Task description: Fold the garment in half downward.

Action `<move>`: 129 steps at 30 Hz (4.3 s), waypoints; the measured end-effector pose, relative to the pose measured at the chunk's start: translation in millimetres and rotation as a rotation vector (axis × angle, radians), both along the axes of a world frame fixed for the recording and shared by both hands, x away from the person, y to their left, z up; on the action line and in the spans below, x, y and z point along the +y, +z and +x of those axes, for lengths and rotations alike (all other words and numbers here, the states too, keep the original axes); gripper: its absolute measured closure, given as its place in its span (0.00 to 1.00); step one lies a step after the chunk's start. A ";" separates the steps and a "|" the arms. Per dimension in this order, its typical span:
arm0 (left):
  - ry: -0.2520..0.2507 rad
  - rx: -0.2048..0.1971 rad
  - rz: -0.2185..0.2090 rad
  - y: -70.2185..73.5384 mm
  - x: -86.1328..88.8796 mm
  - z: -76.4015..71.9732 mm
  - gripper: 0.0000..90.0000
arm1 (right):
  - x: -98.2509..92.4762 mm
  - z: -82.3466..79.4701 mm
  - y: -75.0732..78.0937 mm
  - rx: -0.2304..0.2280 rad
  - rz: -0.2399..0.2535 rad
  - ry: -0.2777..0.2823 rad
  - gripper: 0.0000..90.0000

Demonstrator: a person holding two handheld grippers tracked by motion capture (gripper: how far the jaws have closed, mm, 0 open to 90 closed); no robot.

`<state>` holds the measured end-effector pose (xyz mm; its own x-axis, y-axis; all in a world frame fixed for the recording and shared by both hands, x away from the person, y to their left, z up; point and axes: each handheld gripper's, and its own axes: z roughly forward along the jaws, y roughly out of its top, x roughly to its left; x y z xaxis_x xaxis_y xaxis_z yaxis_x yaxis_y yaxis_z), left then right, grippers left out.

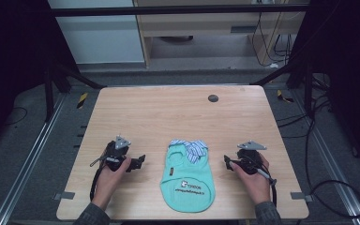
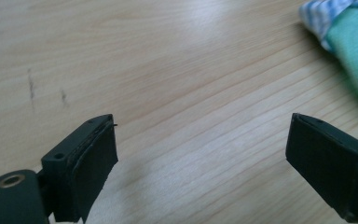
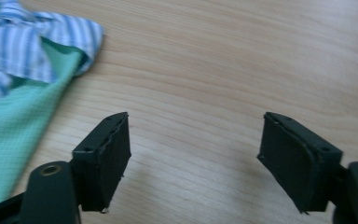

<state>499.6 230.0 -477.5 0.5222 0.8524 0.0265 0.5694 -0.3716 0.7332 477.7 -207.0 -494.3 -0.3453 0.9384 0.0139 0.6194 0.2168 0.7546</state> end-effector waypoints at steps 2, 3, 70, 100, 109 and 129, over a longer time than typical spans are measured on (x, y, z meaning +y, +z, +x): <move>-0.026 -0.002 0.029 7.6 -6.2 4.7 0.09 | 4.3 0.6 8.0 0.004 -0.018 0.032 0.34; -0.049 0.003 0.029 11.3 -9.2 7.2 0.09 | 7.4 1.8 14.2 -0.001 -0.023 0.060 0.36; -0.292 0.209 0.034 -5.2 -124.1 78.8 0.89 | 94.5 91.7 8.3 0.216 -0.025 0.343 0.91; -0.370 0.096 0.038 58.4 -112.2 73.0 0.95 | 84.4 79.2 72.1 0.065 -0.039 0.460 0.94; -0.374 0.090 0.042 62.6 -112.9 72.6 0.95 | 83.7 78.4 76.9 0.048 -0.059 0.475 0.94; -0.366 0.070 0.044 80.0 -106.7 83.0 0.95 | 90.4 91.8 93.1 0.021 -0.082 0.490 0.94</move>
